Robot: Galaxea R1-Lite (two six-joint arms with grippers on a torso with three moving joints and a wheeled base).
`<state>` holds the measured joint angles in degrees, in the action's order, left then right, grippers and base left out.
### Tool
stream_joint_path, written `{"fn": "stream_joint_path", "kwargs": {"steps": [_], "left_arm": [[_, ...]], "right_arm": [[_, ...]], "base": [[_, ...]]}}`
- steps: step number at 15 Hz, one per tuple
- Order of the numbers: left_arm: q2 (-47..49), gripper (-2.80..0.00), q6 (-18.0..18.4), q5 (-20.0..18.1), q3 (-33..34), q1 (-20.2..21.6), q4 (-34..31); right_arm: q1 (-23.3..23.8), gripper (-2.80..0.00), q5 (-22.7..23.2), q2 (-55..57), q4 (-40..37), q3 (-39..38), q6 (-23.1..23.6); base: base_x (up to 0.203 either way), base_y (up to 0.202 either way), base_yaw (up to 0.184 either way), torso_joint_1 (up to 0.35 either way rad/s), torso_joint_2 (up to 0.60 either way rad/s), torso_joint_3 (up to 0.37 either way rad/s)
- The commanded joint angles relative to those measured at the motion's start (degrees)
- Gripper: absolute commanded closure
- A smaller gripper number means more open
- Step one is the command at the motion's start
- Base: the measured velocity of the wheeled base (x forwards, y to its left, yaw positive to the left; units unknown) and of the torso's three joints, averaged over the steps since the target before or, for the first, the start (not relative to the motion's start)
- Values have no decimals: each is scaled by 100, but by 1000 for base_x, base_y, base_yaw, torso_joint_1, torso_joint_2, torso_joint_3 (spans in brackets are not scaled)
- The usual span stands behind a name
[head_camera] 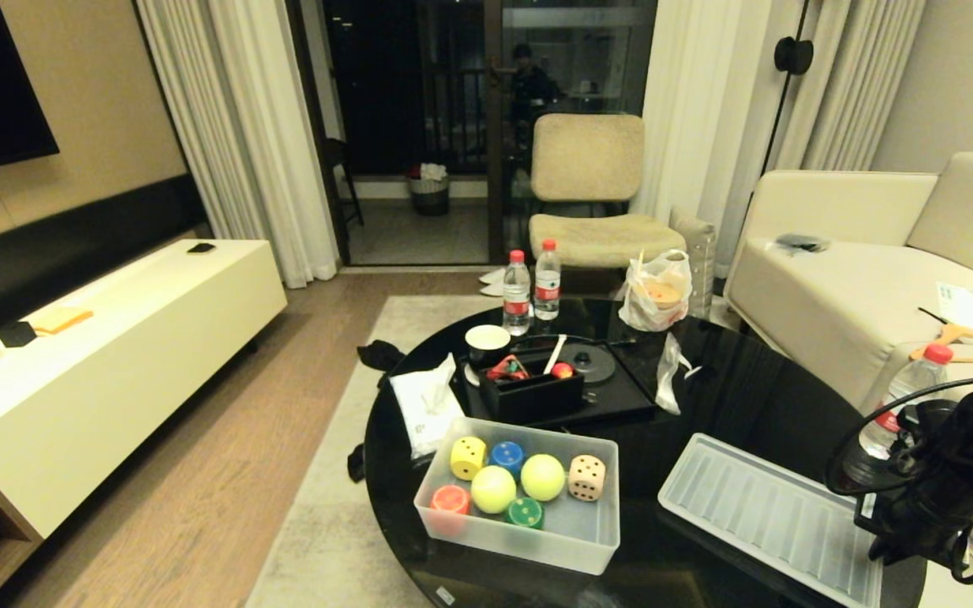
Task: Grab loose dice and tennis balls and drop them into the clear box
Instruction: Close the lid
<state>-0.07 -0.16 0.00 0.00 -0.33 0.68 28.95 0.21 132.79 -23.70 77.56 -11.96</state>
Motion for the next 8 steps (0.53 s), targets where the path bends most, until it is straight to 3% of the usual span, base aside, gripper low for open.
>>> {"fn": "stream_joint_path", "kwargs": {"steps": [1, 8], "left_arm": [[7, 0, -2, 0, 18, -2, 2], [7, 0, -2, 0, 18, -1, 2]], "right_arm": [[66, 0, 106, -245, -20, 0, -8], [262, 0, 618, -857, -47, -211, 1]], "base": [[0, 0, 0, 0, 0, 0], [0, 0, 0, 0, 0, 0]]}}
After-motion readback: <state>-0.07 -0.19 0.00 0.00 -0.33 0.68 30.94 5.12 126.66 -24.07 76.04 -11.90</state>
